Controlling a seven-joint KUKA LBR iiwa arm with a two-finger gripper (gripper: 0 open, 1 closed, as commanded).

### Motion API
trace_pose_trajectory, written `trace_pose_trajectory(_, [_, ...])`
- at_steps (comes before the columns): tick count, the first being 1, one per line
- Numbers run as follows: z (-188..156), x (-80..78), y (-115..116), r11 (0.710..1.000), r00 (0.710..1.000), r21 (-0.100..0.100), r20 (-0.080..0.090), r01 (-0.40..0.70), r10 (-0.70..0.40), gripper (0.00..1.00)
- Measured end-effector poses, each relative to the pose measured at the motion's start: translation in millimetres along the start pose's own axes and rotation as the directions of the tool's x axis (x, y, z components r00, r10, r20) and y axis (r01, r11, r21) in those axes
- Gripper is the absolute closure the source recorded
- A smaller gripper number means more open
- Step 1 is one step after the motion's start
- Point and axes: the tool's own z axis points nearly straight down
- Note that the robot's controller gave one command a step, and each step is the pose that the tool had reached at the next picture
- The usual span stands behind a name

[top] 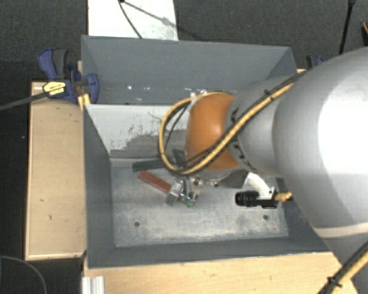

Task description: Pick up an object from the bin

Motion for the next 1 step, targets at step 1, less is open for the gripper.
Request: trace_pose_trajectory(1, [5.3, -12.9, -4.2, 1.000, 1.000, -0.004, 0.004, -0.021, 0.021, 1.00])
